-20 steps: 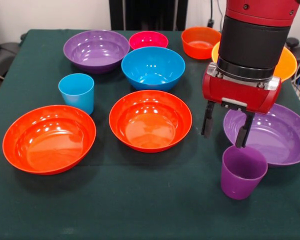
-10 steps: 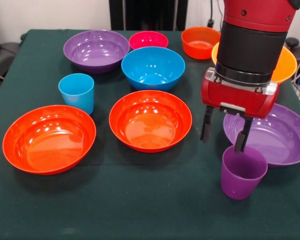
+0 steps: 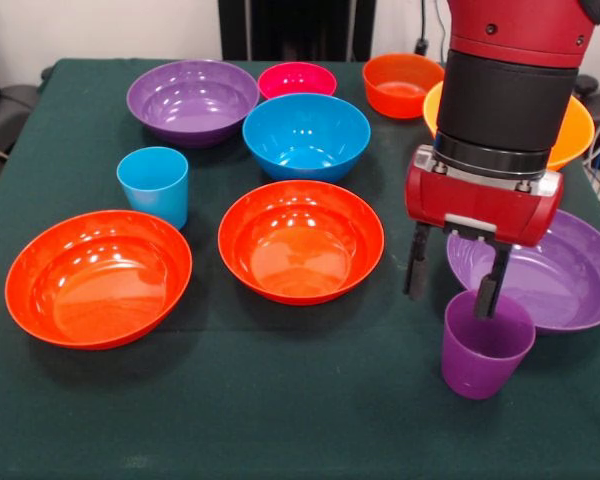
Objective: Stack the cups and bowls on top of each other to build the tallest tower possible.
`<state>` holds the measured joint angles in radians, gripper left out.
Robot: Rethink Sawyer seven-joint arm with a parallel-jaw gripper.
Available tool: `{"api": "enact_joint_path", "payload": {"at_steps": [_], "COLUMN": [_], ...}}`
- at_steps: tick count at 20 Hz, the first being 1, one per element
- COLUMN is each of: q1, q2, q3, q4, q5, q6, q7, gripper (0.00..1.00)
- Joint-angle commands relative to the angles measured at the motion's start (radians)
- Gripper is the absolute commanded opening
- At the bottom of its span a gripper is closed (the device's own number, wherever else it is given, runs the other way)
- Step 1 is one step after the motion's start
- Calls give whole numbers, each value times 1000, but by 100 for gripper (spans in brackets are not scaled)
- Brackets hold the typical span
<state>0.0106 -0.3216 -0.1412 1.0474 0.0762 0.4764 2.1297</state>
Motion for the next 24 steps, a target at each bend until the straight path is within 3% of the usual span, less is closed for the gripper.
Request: {"api": "enact_joint_path", "payload": {"at_steps": [1, 8, 24], "q1": [13, 31, 39], "q2": [58, 72, 83], "q3": [46, 22, 41], "q4": [104, 100, 134], "q5": [-15, -11, 12], "q6": [-45, -18, -73], "q7": [130, 137, 161], "gripper": [100, 100, 100]}}
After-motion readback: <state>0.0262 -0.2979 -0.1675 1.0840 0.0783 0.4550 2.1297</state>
